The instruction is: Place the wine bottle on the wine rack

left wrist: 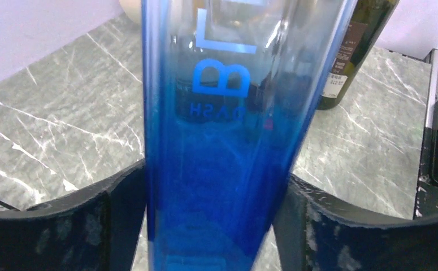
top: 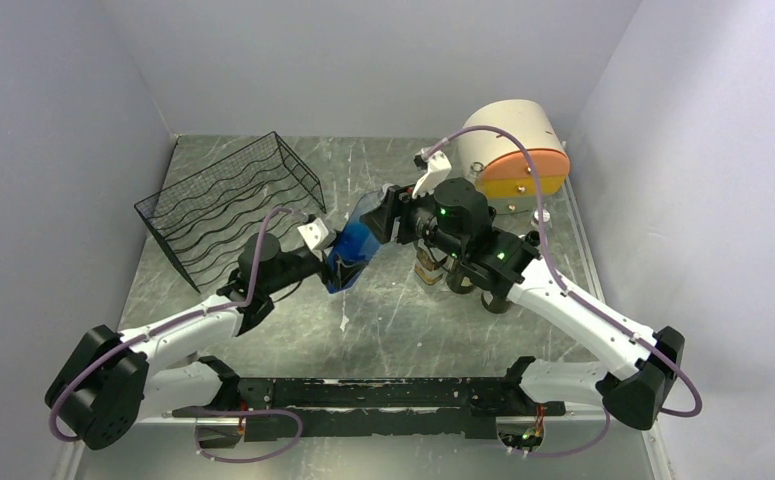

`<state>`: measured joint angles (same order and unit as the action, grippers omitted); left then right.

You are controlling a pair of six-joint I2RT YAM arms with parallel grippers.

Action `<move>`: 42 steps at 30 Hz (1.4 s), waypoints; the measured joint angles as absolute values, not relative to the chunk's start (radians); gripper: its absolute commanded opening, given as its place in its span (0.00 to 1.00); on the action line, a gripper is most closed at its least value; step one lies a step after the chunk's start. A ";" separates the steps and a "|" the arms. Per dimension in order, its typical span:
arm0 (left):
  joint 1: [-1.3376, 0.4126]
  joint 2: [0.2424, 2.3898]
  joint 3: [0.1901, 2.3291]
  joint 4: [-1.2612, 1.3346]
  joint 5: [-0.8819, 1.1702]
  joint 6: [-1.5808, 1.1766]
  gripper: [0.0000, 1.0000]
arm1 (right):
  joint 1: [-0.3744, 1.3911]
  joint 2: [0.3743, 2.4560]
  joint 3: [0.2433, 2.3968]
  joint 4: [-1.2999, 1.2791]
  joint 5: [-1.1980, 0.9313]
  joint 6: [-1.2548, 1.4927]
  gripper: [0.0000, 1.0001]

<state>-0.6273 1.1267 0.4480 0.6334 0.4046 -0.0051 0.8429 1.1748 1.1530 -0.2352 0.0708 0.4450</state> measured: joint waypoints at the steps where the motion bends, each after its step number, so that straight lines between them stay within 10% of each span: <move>1: -0.627 1.131 0.448 0.646 0.402 -0.004 0.87 | 0.842 1.173 1.153 -0.233 0.069 0.444 0.13; 8: -0.631 1.182 0.492 0.693 0.418 0.008 0.75 | 0.839 1.153 1.151 -0.229 0.061 0.444 0.14; 14: -0.640 1.201 0.500 0.729 0.450 0.048 0.08 | 0.834 1.143 1.150 -0.219 0.078 0.450 0.34; 17: -0.637 1.207 0.505 0.726 0.457 0.075 0.07 | 0.834 1.138 1.151 -0.242 0.077 0.448 0.65; 20: -0.638 1.208 0.515 0.703 0.465 0.122 0.07 | 0.835 1.133 1.161 -0.275 0.077 0.445 0.75; 42: -0.635 1.309 0.985 0.308 0.562 1.015 0.07 | 0.842 1.021 1.509 -0.635 0.209 0.315 0.79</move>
